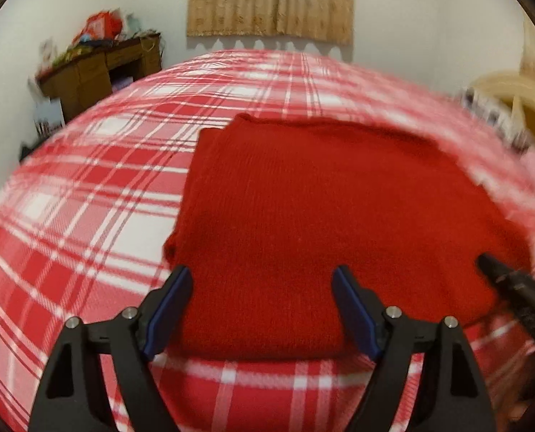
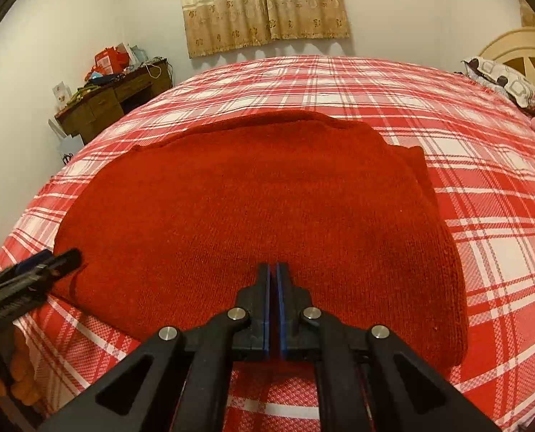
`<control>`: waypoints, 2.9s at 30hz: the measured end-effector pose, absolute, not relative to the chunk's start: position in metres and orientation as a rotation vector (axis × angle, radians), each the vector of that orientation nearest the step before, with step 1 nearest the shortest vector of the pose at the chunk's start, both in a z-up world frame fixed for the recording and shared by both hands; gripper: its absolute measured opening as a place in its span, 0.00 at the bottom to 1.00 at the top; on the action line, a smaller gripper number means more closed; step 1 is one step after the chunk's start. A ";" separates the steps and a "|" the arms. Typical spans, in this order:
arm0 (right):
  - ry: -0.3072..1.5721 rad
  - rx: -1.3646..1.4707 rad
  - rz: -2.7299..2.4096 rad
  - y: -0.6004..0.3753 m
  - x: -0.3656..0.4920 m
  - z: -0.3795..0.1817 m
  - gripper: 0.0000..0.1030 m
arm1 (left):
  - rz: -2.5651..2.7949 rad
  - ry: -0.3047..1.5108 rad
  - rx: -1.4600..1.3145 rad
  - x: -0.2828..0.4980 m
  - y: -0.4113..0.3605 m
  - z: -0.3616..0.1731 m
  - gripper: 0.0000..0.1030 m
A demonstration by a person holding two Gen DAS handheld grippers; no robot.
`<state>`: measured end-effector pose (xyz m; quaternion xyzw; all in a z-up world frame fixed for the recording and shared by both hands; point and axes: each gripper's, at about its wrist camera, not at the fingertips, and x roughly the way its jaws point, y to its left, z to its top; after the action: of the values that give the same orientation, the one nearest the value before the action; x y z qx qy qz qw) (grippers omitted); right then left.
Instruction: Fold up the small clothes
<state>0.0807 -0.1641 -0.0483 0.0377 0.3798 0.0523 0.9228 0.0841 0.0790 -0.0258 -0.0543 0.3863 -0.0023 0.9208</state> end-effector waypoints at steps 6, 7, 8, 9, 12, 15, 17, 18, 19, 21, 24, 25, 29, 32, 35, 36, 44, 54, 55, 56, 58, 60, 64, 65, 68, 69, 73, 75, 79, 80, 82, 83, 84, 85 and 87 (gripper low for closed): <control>0.777 0.122 0.130 -0.169 0.080 -0.050 0.03 | 0.085 0.745 -0.297 0.086 0.129 -0.015 0.79; 0.777 0.125 0.131 -0.169 0.081 -0.050 0.03 | 0.084 0.759 -0.323 0.093 0.134 -0.016 0.79; 0.776 0.128 0.133 -0.170 0.080 -0.050 0.03 | 0.077 0.768 -0.343 0.099 0.135 -0.018 0.79; 0.776 0.130 0.134 -0.170 0.081 -0.049 0.03 | 0.063 0.780 -0.362 0.106 0.136 -0.021 0.79; 0.776 0.136 0.137 -0.171 0.082 -0.050 0.03 | 0.017 0.849 -0.419 0.127 0.128 -0.038 0.75; 0.776 0.135 0.137 -0.172 0.082 -0.050 0.03 | 0.006 0.830 -0.380 0.135 0.109 -0.041 0.72; 0.779 0.126 0.132 -0.172 0.083 -0.049 0.03 | -0.017 0.827 -0.385 0.134 0.101 -0.040 0.62; 0.783 0.118 0.128 -0.171 0.084 -0.049 0.03 | -0.034 0.827 -0.395 0.137 0.099 -0.040 0.57; 0.792 0.107 0.120 -0.170 0.085 -0.048 0.03 | -0.037 0.825 -0.399 0.138 0.100 -0.039 0.46; 0.797 0.099 0.140 -0.164 0.088 -0.040 0.03 | -0.044 0.814 -0.421 0.140 0.106 -0.036 0.29; 0.771 0.149 0.217 -0.149 0.096 -0.021 0.03 | -0.111 0.776 -0.473 0.138 0.113 -0.029 0.24; 0.766 0.148 0.226 -0.145 0.099 -0.017 0.03 | -0.113 0.770 -0.465 0.138 0.112 -0.027 0.24; 0.769 0.129 0.276 -0.119 0.121 -0.018 0.03 | -0.082 0.777 -0.406 0.140 0.104 -0.029 0.25; 0.857 0.150 0.280 -0.115 0.137 -0.046 0.03 | -0.072 0.781 -0.437 0.140 0.109 -0.035 0.30; 0.832 0.182 0.298 -0.121 0.134 -0.056 0.03 | -0.057 0.786 -0.467 0.139 0.114 -0.039 0.37; 0.837 0.196 0.303 -0.123 0.136 -0.056 0.03 | -0.054 0.784 -0.473 0.138 0.114 -0.040 0.39; 0.829 0.190 0.301 -0.121 0.133 -0.058 0.03 | -0.105 0.720 -0.375 0.134 0.091 -0.020 0.22; 0.819 0.415 0.378 -0.179 0.124 -0.034 0.04 | -0.287 0.625 -0.214 0.119 0.039 0.012 0.21; 0.812 0.426 0.376 -0.185 0.124 -0.030 0.04 | -0.296 0.629 -0.192 0.119 0.030 0.010 0.21; 0.805 0.448 0.374 -0.196 0.124 -0.025 0.04 | -0.297 0.632 -0.169 0.121 0.025 0.008 0.21; 0.807 0.483 0.382 -0.207 0.128 -0.020 0.10 | -0.305 0.650 -0.122 0.125 0.011 0.002 0.21; 0.808 0.515 0.381 -0.217 0.134 -0.017 0.50 | -0.319 0.661 -0.093 0.126 0.000 -0.001 0.21; 0.767 0.619 0.424 -0.225 0.142 -0.013 0.67 | -0.319 0.673 -0.024 0.121 -0.014 -0.009 0.21; 0.772 0.647 0.441 -0.226 0.146 -0.013 0.67 | -0.319 0.674 -0.023 0.120 -0.013 -0.010 0.21; 0.816 0.651 0.458 -0.209 0.165 -0.016 0.67 | -0.320 0.677 -0.037 0.122 -0.011 -0.008 0.21; 0.835 0.638 0.465 -0.201 0.170 -0.017 0.67 | -0.320 0.677 -0.038 0.122 -0.010 -0.008 0.21; 0.887 0.554 0.503 -0.166 0.188 -0.009 0.67 | -0.316 0.674 -0.016 0.121 -0.013 -0.008 0.21; 0.906 0.478 0.512 -0.149 0.195 -0.002 0.67 | -0.320 0.676 -0.016 0.122 -0.016 -0.009 0.21; 0.970 0.317 0.526 -0.119 0.213 0.001 0.68 | -0.334 0.671 -0.027 0.121 -0.014 -0.008 0.23; 0.981 0.299 0.531 -0.117 0.213 -0.001 0.67 | -0.340 0.669 -0.026 0.120 -0.014 -0.009 0.23; 1.015 0.238 0.527 -0.110 0.217 -0.006 0.67 | -0.348 0.667 -0.017 0.118 -0.015 -0.008 0.25; 1.019 0.219 0.521 -0.110 0.219 -0.008 0.67 | -0.356 0.667 -0.009 0.117 -0.017 -0.008 0.26; 1.023 0.209 0.517 -0.113 0.219 -0.011 0.67 | -0.367 0.668 0.002 0.115 -0.020 -0.008 0.29; 1.033 0.204 0.509 -0.116 0.221 -0.015 0.67 | -0.371 0.670 0.021 0.114 -0.023 -0.008 0.30; 1.055 0.202 0.471 -0.125 0.224 -0.022 0.67 | -0.370 0.673 0.060 0.112 -0.030 -0.008 0.34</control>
<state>0.2236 -0.1253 -0.0217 0.0955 0.4979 0.2220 0.8328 0.1124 -0.0301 -0.0083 0.0292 0.3285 -0.1804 0.9267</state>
